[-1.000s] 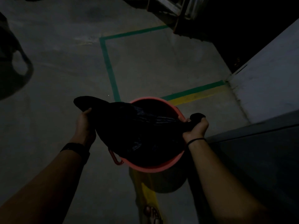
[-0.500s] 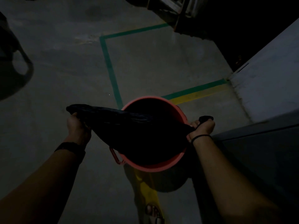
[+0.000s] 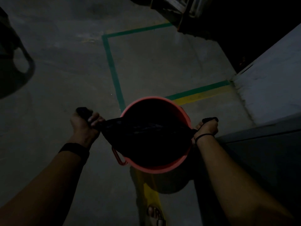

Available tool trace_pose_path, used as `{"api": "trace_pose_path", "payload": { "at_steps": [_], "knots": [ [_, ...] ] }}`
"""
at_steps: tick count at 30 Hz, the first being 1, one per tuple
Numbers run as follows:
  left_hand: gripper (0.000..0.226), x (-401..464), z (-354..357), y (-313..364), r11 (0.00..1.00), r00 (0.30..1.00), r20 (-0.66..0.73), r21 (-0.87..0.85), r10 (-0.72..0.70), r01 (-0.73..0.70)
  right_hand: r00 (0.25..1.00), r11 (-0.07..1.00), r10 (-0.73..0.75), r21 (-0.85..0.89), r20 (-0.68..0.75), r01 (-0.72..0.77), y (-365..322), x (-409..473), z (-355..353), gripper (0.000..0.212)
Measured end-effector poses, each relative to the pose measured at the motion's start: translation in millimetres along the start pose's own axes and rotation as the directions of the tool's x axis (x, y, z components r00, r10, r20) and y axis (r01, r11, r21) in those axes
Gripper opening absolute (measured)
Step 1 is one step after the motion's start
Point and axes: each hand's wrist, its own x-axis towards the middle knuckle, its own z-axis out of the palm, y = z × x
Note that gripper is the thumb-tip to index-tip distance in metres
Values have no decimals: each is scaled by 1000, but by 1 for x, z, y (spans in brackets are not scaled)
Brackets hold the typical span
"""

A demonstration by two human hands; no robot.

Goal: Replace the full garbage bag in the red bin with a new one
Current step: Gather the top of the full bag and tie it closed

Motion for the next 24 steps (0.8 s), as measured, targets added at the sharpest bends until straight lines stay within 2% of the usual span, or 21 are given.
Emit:
{"api": "trace_pose_path", "payload": {
  "at_steps": [2,3,6,7,10,11,14,17,18,20,22,24],
  "knots": [
    [26,-1,4,-11,973,986,116,213,-117,90,999,999,-28,25,16,28,0,-3,8,27],
    [33,-1,5,-18,939,975,137,321,-175,123,998,999,-46,20,33,46,1,-5,13,28],
    [76,-5,10,-52,791,935,163,589,-315,163,990,998,-66,7,125,66,9,-23,33,28],
    [81,-9,11,-63,727,929,156,670,-335,150,982,997,-73,-13,172,77,15,-27,41,29],
    [66,-6,-1,-96,632,929,150,768,-338,106,928,974,-110,-150,357,173,41,-36,61,32],
    [71,-4,-7,-102,597,926,127,793,-355,121,902,932,-130,-261,412,253,49,-37,64,35],
    [107,5,-30,-115,528,900,64,827,-431,193,779,674,-178,-502,602,542,79,-48,64,38],
    [124,11,-42,-126,499,910,46,847,-413,184,679,490,20,-599,734,633,110,-52,54,42],
    [122,14,-44,-128,497,916,47,850,-399,173,645,397,80,-618,760,679,122,-48,48,43],
    [109,14,-41,-130,506,924,55,848,-378,157,583,140,160,-603,797,785,142,-36,38,47],
    [94,12,-31,-128,508,942,41,849,-334,143,525,-108,229,-514,820,851,156,-27,27,44],
    [70,17,-23,-129,493,974,19,865,-227,98,445,-255,269,-383,854,888,169,-18,16,44]
  ]
}}
